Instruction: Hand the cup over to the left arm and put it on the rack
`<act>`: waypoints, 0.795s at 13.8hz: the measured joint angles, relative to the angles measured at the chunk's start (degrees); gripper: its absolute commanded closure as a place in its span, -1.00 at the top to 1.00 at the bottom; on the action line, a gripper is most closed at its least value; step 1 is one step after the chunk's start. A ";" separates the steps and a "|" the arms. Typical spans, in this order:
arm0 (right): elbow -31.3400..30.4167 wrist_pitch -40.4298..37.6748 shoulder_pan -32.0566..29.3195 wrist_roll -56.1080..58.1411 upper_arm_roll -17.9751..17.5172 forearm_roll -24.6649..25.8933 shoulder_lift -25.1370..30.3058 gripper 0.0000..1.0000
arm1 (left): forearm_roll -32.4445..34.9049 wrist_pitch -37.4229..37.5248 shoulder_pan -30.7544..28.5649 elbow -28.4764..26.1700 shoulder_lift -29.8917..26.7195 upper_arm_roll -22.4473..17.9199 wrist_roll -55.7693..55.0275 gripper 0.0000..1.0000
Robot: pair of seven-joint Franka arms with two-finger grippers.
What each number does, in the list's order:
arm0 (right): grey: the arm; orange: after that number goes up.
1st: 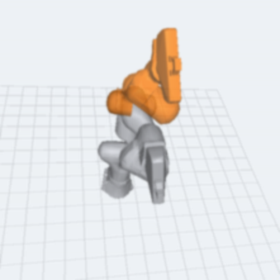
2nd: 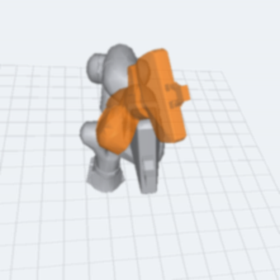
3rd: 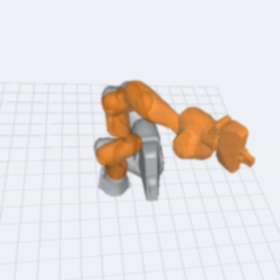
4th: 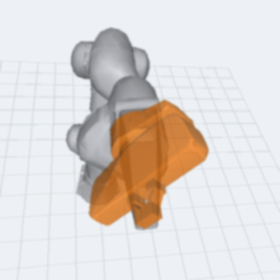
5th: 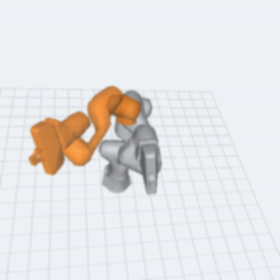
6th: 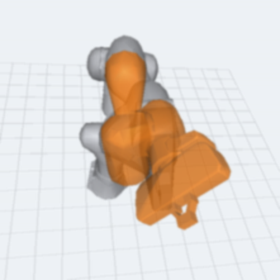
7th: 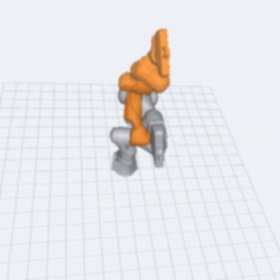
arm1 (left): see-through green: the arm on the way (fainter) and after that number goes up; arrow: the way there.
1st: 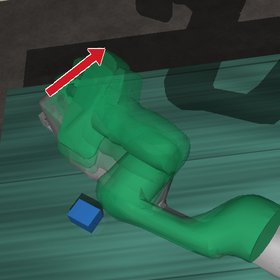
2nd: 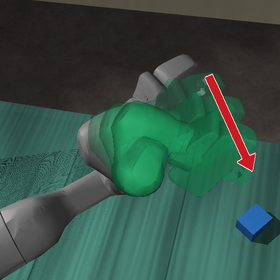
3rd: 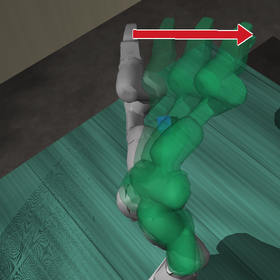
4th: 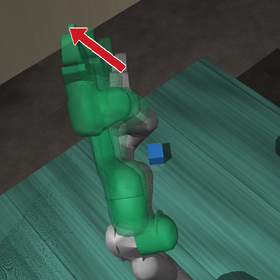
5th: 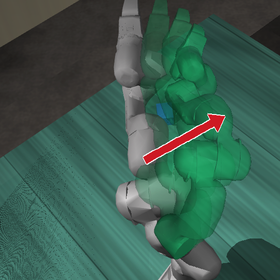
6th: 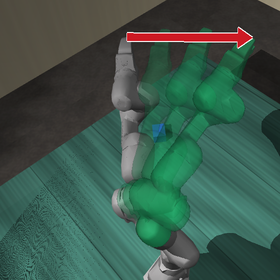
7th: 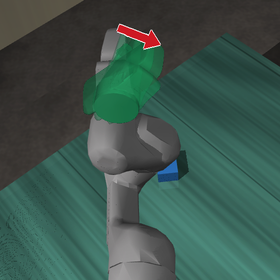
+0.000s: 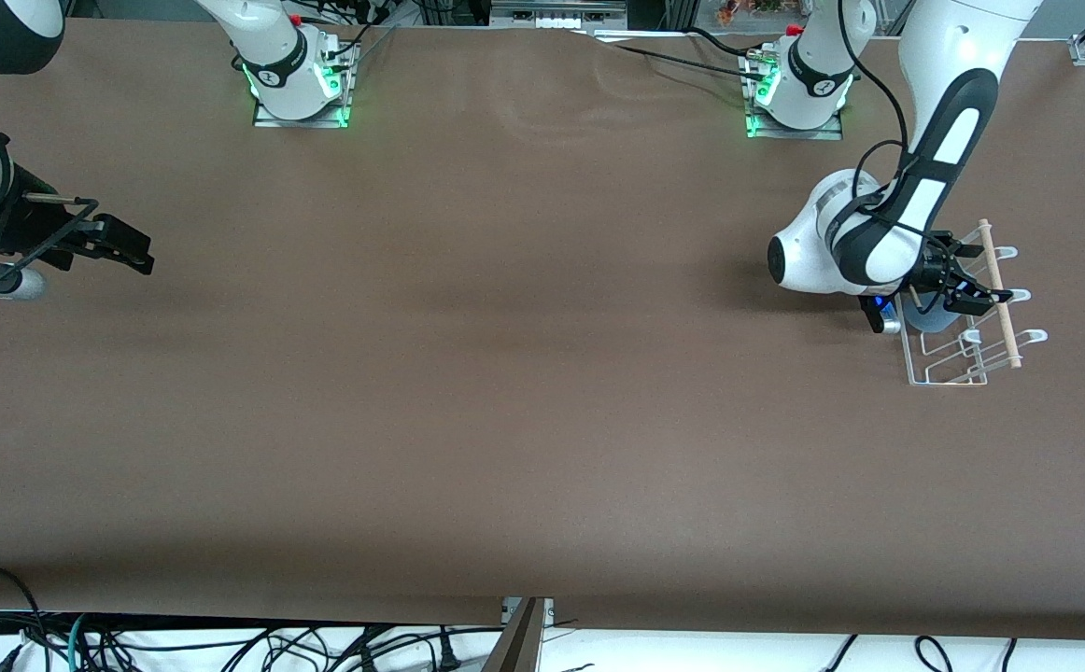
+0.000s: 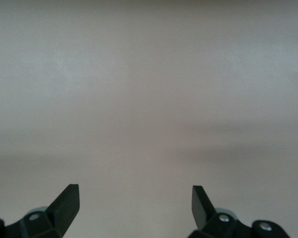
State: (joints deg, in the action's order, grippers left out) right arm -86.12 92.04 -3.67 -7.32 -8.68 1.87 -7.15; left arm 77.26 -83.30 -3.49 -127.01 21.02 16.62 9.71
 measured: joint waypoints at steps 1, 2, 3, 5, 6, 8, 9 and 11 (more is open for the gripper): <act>0.00 0.01 0.00 0.00 0.00 0.00 0.00 1.00 | -3.21 0.00 -0.47 1.52 -0.46 -0.02 -0.17 1.00; 0.00 0.01 0.00 0.00 0.00 0.00 0.00 1.00 | -7.75 0.00 -1.03 3.46 -0.92 -0.04 -0.24 1.00; 0.00 0.01 0.00 0.00 0.00 0.00 0.00 1.00 | -12.20 0.00 -1.49 5.71 -1.34 -0.09 -0.31 1.00; 0.00 0.02 -0.02 0.06 0.00 0.00 0.00 1.00 | -21.73 0.02 -1.98 10.51 -2.07 -0.14 -2.21 1.00; 0.00 0.02 -0.02 0.23 0.00 0.00 0.00 1.00 | -26.73 0.11 -2.08 12.94 -2.32 -0.21 -4.27 1.00; 0.00 0.03 -0.03 0.78 0.00 0.00 -0.01 1.00 | -34.92 0.47 -2.38 16.93 -2.57 -0.26 -7.77 1.00; 0.00 0.03 -0.04 0.90 0.00 0.00 -0.01 1.00 | -38.68 0.72 -2.69 18.70 -2.60 -0.31 -9.35 1.00; 0.00 0.03 -0.04 0.96 0.00 0.00 -0.01 1.00 | -46.83 0.82 -3.90 21.97 -2.63 -0.43 -11.84 1.00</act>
State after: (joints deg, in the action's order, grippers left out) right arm -86.12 92.07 -3.71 -6.36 -8.68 1.87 -7.16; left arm 30.43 -82.48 -7.39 -105.04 18.39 16.18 -2.13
